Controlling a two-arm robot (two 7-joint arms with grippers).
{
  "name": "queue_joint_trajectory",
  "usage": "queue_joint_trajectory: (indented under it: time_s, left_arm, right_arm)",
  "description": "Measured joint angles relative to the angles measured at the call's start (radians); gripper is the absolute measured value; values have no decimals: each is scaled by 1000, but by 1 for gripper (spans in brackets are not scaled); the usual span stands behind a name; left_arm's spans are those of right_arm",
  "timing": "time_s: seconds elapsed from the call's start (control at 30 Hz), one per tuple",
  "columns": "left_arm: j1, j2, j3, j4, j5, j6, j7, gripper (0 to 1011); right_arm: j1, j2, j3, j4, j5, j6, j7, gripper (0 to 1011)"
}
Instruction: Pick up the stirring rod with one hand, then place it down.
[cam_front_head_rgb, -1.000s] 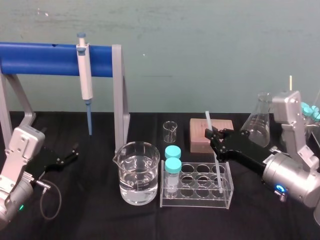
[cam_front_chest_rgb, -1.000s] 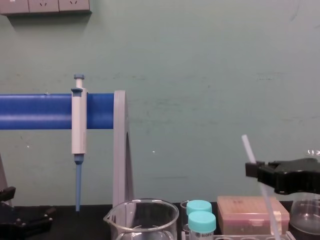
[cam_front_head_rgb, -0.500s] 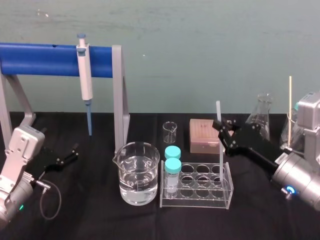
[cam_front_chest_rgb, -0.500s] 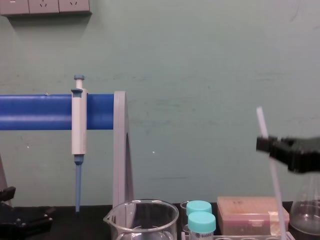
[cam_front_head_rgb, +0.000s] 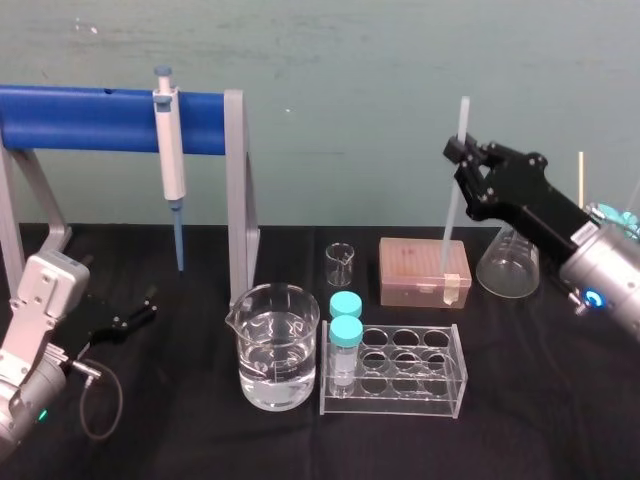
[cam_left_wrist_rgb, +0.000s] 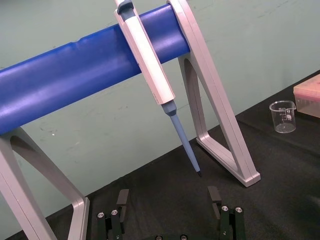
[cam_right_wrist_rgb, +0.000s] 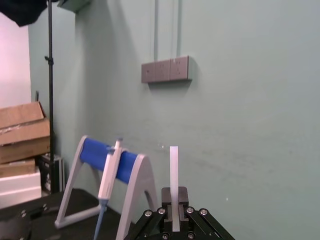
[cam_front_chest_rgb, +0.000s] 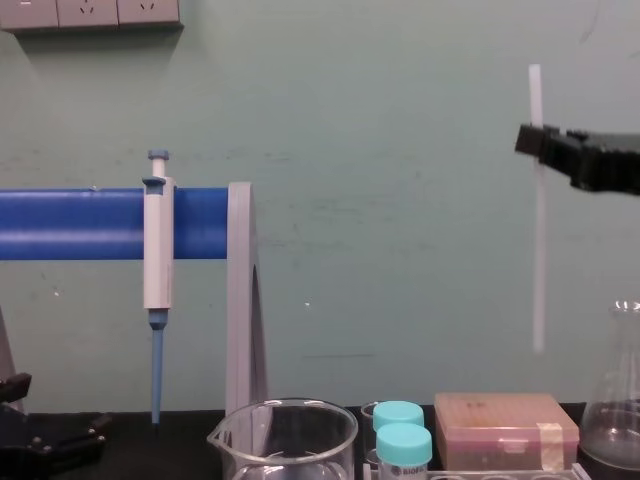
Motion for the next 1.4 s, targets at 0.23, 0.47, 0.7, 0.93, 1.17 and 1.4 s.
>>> queue_joint_trajectory:
  time_s: [0.23, 0.47, 0.7, 0.93, 1.17, 1.4]
  left_arm:
    - [0, 0, 0, 0, 0, 0, 0, 1000]
    - [0, 0, 0, 0, 0, 0, 0, 1000]
    - [0, 0, 0, 0, 0, 0, 0, 1000]
    - [0, 0, 0, 0, 0, 0, 0, 1000]
    - [0, 0, 0, 0, 0, 0, 0, 1000]
    - [0, 0, 0, 0, 0, 0, 0, 1000]
  right_arm:
    - [44, -21, -8, 34, 0, -9, 7, 69]
    - [62, -30, -20, 51, -3, -10, 13, 69]
    - [61, -32, -22, 50, -5, -10, 13, 69]
    - [55, -32, -24, 45, -6, -9, 11, 69]
    - [51, -31, -24, 42, -4, -8, 10, 69]
    - [49, -31, -25, 42, -2, -8, 10, 69]
